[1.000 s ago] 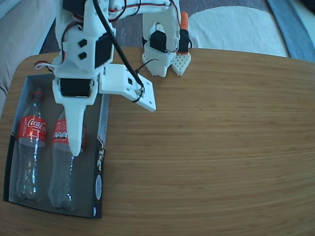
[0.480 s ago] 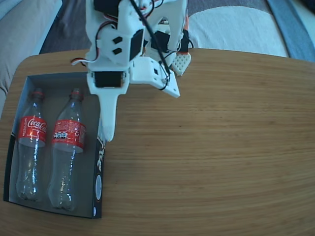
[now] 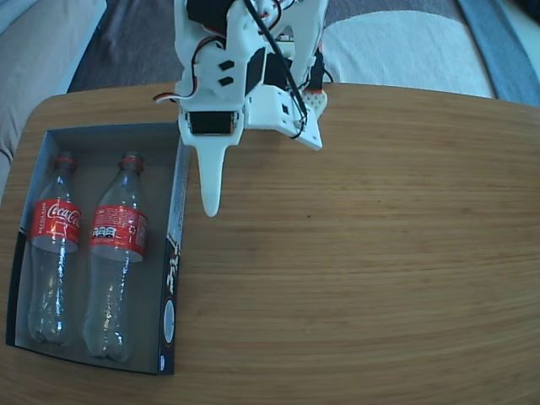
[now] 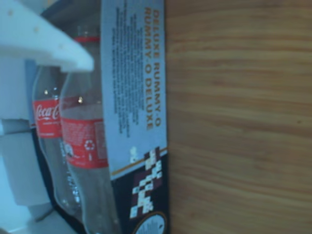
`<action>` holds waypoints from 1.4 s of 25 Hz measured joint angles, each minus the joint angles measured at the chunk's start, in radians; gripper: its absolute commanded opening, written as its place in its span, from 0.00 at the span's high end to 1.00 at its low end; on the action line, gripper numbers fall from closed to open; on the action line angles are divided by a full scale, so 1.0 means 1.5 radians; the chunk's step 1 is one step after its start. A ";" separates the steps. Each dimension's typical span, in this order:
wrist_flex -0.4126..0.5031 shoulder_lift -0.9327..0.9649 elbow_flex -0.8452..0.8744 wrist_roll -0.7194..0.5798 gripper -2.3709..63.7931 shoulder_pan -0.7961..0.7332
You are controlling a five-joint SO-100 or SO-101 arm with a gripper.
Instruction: Grasp the bottles and put them in the box.
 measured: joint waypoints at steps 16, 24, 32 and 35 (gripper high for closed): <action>-0.063 0.171 0.202 0.019 0.17 -0.006; -0.159 0.211 0.250 0.155 0.17 -0.115; -0.247 0.213 0.335 0.274 0.16 -0.190; -0.255 0.215 0.359 0.274 0.16 -0.231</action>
